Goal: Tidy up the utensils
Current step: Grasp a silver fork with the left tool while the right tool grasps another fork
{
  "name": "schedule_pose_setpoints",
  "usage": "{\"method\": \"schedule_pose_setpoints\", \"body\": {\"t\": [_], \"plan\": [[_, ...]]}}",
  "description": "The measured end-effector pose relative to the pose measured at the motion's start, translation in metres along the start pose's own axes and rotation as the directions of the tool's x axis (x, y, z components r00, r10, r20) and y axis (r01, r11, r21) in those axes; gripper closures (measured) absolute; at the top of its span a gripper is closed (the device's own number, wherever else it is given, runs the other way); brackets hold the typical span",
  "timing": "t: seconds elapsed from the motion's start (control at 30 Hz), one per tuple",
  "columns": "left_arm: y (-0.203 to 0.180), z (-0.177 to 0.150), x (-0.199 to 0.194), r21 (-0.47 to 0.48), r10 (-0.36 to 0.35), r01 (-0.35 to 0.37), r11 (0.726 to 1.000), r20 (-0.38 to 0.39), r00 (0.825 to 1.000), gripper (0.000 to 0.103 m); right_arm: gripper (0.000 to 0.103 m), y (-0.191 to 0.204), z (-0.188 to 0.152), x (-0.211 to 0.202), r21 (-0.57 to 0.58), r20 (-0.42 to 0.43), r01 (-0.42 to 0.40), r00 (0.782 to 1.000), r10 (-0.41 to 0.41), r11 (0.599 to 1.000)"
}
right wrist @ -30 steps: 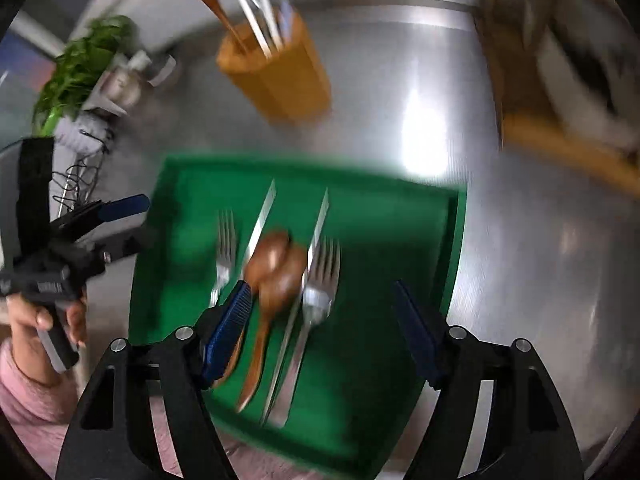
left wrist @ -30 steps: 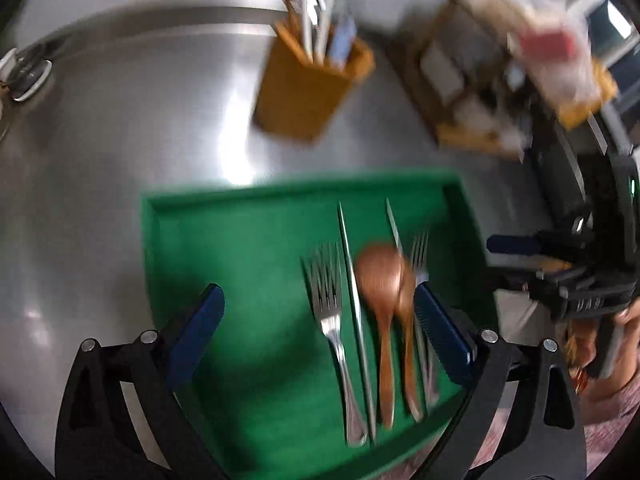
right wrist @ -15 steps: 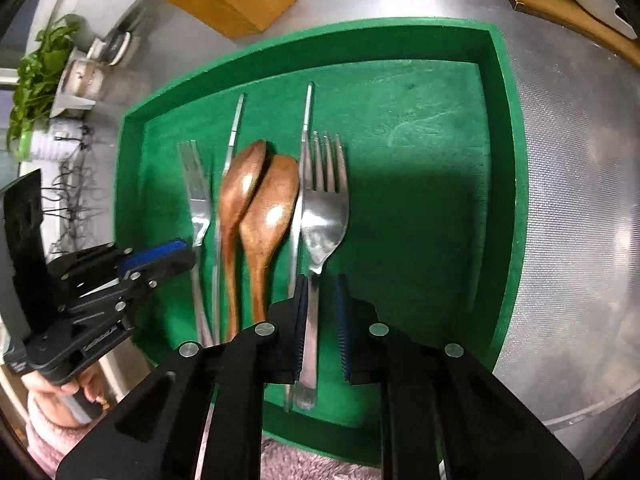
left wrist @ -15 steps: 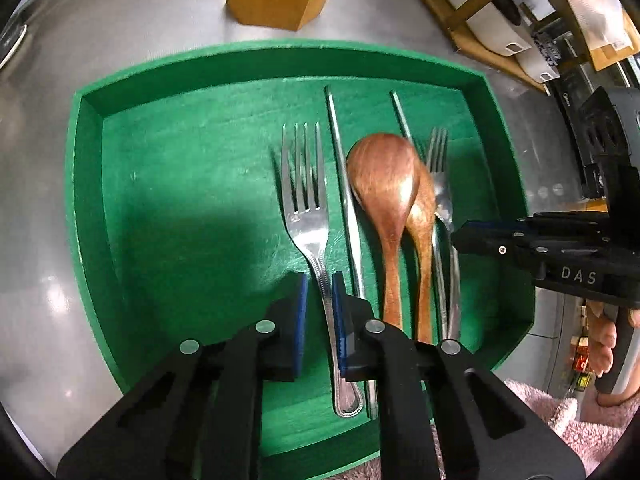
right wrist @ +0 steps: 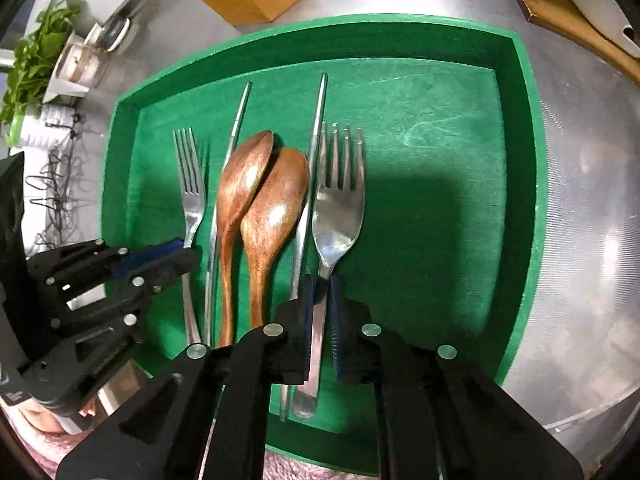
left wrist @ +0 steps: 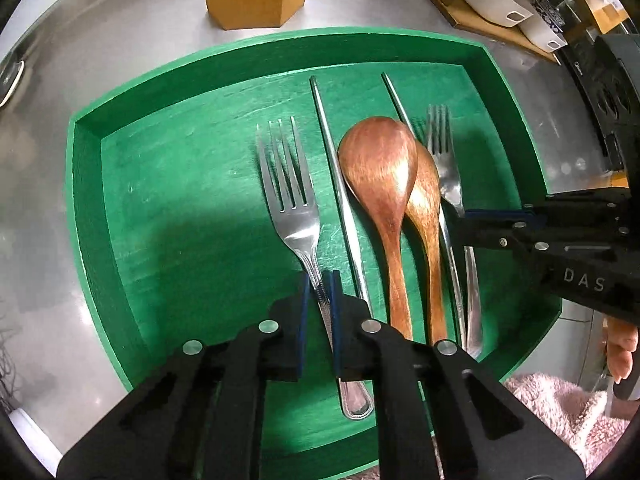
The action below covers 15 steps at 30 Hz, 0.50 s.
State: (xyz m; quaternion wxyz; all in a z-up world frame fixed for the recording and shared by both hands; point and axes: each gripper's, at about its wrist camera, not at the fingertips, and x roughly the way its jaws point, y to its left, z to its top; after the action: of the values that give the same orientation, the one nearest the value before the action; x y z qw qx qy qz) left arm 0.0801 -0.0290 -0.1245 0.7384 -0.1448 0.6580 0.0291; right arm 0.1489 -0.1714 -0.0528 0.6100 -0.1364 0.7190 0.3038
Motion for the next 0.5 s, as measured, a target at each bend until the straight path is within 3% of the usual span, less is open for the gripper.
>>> {"method": "schedule_pose_setpoints", "body": {"t": [0.27, 0.4, 0.5], "plan": [[0.013, -0.003, -0.002, -0.037, -0.112, 0.112, 0.993, 0.006, 0.994, 0.099, 0.097, -0.021, -0.007, -0.008, 0.018, 0.015, -0.085, 0.996, 0.085, 0.996], [0.029, -0.005, -0.023, -0.06, -0.121, 0.125, 0.99, 0.075, 0.99, 0.099, 0.097, -0.028, -0.011, -0.023, 0.02, 0.058, -0.103, 0.993, 0.102, 0.995], [0.039, -0.007, -0.045, -0.064, -0.144, 0.158, 0.985, 0.179, 0.973, 0.099, 0.097, -0.028, -0.012, -0.042, -0.017, 0.149, -0.123, 0.981, 0.124, 0.992]]}}
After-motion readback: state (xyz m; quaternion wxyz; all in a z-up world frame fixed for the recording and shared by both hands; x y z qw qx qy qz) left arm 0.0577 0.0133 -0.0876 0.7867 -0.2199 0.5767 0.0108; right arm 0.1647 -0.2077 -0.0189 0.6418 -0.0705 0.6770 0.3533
